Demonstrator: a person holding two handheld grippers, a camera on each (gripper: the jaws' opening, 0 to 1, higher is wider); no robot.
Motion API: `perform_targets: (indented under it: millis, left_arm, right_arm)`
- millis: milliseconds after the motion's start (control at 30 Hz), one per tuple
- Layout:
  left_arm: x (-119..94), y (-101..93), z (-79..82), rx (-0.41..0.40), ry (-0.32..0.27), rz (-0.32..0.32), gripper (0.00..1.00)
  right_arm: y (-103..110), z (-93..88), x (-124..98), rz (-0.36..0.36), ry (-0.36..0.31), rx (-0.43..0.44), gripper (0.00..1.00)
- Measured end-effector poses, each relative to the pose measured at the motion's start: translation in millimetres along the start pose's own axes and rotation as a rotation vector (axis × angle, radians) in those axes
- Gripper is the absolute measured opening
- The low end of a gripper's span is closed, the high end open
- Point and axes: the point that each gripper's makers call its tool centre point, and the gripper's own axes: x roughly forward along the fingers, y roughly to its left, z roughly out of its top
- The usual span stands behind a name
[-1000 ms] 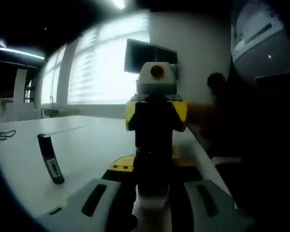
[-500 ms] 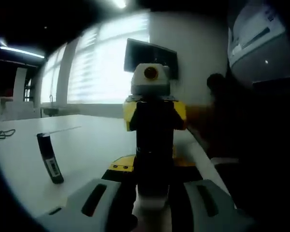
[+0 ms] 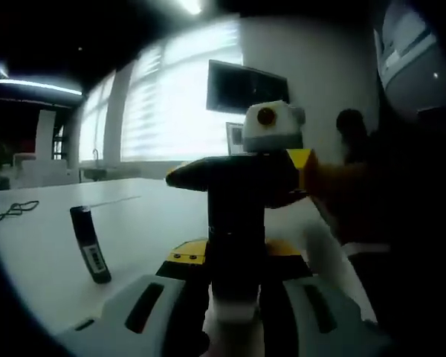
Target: Pick up cosmetic bottle twist off cap place on table pick up cap screw tight cap place on table
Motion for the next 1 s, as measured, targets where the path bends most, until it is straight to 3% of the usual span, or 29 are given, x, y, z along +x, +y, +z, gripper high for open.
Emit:
perform_targets:
  millis: [400,467,533,600,700,833,1000]
  left_arm:
    - [0.7,7.7,-0.8,0.016,-0.003,0.034,0.15]
    - [1.2,8.2,-2.2,0.028,0.002,0.04,0.15]
    - [1.3,8.4,-3.0,0.036,0.007,0.042,0.15]
    - [1.5,8.8,-4.1,0.04,0.012,0.044,0.15]
    - [1.6,9.0,-5.2,0.052,0.018,0.046,0.16]
    - [1.6,9.0,-5.4,0.054,0.022,0.047,0.16]
    - [2.0,10.8,-5.7,0.052,0.025,0.063,0.16]
  right_arm:
    - [-1.1,8.7,-2.1,-0.314,-0.083,0.08,0.35]
    - [-1.3,6.3,0.4,-0.362,-0.053,0.036,0.35]
    - [-0.2,6.1,2.7,-0.398,-0.052,0.049,0.35]
    - [-5.1,8.7,0.5,-0.475,-0.089,0.101,0.34]
    - [-11.3,4.6,-5.1,-0.614,-0.073,0.065,0.31]
    - [-16.1,2.4,-13.0,-0.777,-0.088,0.088,0.26]
    - [-15.7,-4.0,-11.1,-0.891,-0.07,0.096,0.25]
